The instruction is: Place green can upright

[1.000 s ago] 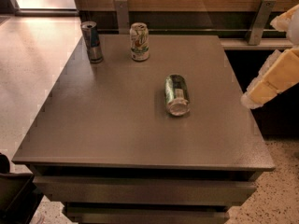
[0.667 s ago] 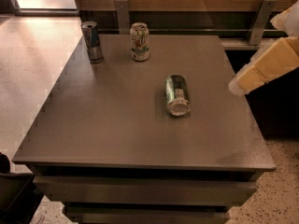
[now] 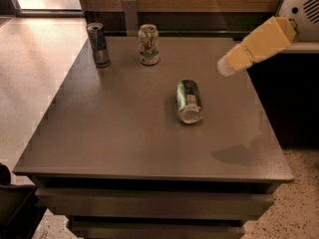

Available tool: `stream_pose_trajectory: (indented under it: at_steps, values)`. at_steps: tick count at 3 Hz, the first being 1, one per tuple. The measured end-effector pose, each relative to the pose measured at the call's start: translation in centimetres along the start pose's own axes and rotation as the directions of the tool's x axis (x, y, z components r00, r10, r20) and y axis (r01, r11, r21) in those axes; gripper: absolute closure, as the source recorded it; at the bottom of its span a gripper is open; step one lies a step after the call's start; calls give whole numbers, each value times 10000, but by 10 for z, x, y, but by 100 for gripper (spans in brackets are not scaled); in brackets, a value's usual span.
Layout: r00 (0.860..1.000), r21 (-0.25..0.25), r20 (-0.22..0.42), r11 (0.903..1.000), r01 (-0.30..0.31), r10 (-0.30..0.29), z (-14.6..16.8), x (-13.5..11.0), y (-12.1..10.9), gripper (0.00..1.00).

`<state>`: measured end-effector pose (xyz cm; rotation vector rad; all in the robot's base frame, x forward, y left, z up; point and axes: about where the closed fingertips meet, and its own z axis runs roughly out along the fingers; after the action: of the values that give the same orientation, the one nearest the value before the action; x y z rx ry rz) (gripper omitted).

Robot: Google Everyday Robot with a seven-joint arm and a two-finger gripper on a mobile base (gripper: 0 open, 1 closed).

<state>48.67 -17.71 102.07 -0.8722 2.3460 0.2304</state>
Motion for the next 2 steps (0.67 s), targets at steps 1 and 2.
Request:
stream_pose_trajectory:
  at_steps: [1, 2]
  values:
    - [9917, 12, -605, 9936, -1134, 1132, 18, -12, 4, 0]
    - [9582, -6, -1438, 9682, -2501, 2474, 43, -20, 6, 0]
